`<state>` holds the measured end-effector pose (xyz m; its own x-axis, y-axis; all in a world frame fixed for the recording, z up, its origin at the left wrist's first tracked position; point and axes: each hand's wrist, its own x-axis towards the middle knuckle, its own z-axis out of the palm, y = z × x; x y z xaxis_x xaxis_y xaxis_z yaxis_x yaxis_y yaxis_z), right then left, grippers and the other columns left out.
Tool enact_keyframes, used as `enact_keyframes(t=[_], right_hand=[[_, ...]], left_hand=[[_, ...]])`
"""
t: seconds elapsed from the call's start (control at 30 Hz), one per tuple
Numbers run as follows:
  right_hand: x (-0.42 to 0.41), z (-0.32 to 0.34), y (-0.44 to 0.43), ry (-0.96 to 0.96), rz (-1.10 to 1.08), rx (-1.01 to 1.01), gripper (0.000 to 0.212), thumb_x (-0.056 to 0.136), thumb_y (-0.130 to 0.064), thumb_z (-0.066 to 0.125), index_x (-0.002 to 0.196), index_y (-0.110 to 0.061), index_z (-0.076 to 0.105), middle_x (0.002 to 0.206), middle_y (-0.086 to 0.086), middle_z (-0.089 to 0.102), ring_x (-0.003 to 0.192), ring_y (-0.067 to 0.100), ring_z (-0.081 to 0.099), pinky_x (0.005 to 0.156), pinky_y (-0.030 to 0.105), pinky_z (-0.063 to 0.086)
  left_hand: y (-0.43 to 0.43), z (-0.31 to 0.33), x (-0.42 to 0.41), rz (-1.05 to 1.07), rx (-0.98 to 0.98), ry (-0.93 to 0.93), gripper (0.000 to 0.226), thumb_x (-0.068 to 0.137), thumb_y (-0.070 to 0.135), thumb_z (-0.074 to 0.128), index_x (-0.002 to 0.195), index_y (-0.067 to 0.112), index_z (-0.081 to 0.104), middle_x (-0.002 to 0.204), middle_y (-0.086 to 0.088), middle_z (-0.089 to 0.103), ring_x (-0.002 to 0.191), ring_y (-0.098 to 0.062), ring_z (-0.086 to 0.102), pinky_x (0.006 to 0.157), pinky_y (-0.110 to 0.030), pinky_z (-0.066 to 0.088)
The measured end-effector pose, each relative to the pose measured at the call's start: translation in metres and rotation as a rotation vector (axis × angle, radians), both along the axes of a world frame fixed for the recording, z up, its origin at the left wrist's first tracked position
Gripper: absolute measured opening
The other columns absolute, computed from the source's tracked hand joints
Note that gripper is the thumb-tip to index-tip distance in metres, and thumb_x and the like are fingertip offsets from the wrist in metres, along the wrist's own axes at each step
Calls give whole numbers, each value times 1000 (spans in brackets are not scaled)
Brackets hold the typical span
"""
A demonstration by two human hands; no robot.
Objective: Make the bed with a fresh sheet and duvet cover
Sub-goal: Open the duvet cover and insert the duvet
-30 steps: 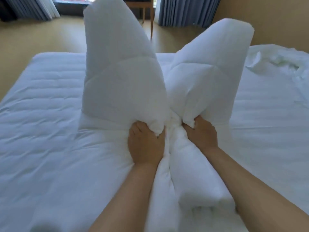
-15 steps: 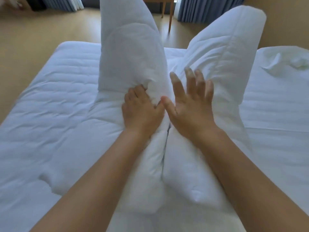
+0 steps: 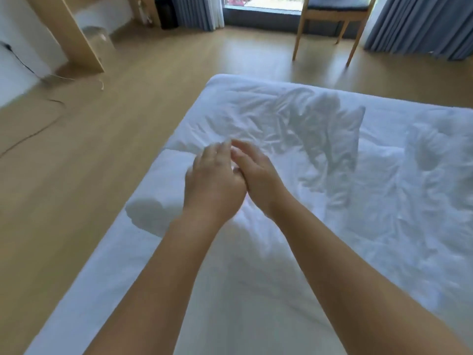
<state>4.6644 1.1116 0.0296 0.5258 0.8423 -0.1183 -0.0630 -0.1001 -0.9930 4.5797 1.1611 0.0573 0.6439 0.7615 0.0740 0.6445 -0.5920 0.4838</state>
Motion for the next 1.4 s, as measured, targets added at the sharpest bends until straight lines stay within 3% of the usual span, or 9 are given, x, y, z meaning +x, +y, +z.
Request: enact_keyframes(t=[0.2, 0.4, 0.5, 0.6, 0.93, 1.0, 1.1, 1.23, 1.4], right_hand=[[-13, -59, -85, -613, -134, -301, 33, 88, -11, 57, 121, -5, 59, 112, 1, 57, 106, 16, 52, 86, -1, 28], [41, -83, -233, -1198, -192, -736, 54, 78, -40, 48, 122, -9, 52, 126, 16, 51, 120, 32, 39, 97, 56, 37], [74, -88, -313, -1411, -139, -1017, 68, 72, -59, 39, 122, -14, 46, 131, 16, 40, 125, 36, 33, 101, 60, 22], [100, -91, -381, -1415, -187, -1135, 85, 64, -72, 36, 124, -15, 54, 133, 20, 44, 127, 39, 31, 101, 58, 13], [146, -97, -501, -1336, -243, -615, 75, 77, -66, 43, 135, -20, 36, 144, 16, 33, 133, 33, 25, 105, 57, 23], [141, -91, -538, -1302, -274, -672, 88, 72, -75, 40, 143, -24, 28, 150, 12, 20, 138, 32, 18, 106, 59, 14], [137, -90, -572, -1118, -185, -626, 107, 63, -83, 44, 148, -34, 2, 157, 5, 1, 145, 31, 2, 108, 65, 16], [140, -81, -575, -1003, -107, -434, 113, 58, -74, 58, 145, -35, -3, 154, -2, -8, 144, 9, -19, 116, 45, 0], [155, -54, -600, -979, -184, -327, 98, 62, -61, 65, 141, -25, 20, 152, 5, 5, 144, 23, 8, 111, 54, 27]], left_hand=[[-36, -103, -43, -88, -48, 140, 48, 82, 27, 38, 121, 9, 56, 127, -11, 56, 122, -31, 48, 102, -46, 34], [-143, -105, 12, -110, -94, -168, 52, 80, 26, 39, 123, 3, 59, 129, -18, 57, 124, -38, 49, 105, -58, 25], [-218, -108, 52, -304, -290, -187, 54, 90, 33, 40, 136, 5, 47, 143, -14, 44, 136, -31, 37, 113, -42, 20], [-281, -132, 97, -286, -696, -74, 76, 91, 47, 50, 151, 15, 15, 158, -4, 14, 146, -17, 8, 117, -31, 10], [-436, -146, 187, 233, -1710, -557, 87, 64, 45, 82, 134, 8, 46, 130, -17, 57, 113, -29, 60, 91, -42, 52], [-449, -137, 184, 211, -1718, -520, 102, 56, 51, 84, 140, 14, 39, 136, -14, 52, 117, -31, 57, 92, -47, 51], [-460, -132, 187, 200, -1523, -547, 68, 74, 27, 77, 128, 21, 37, 120, -7, 61, 103, -25, 65, 78, -41, 57], [-472, -108, 194, 82, -1444, -502, 47, 79, 26, 69, 119, 26, 45, 115, -2, 65, 97, -21, 67, 80, -41, 56], [-499, -64, 211, -57, -1264, -429, 23, 88, 9, 50, 109, 4, 60, 81, -3, 66, 64, -9, 66, 49, -18, 49]])
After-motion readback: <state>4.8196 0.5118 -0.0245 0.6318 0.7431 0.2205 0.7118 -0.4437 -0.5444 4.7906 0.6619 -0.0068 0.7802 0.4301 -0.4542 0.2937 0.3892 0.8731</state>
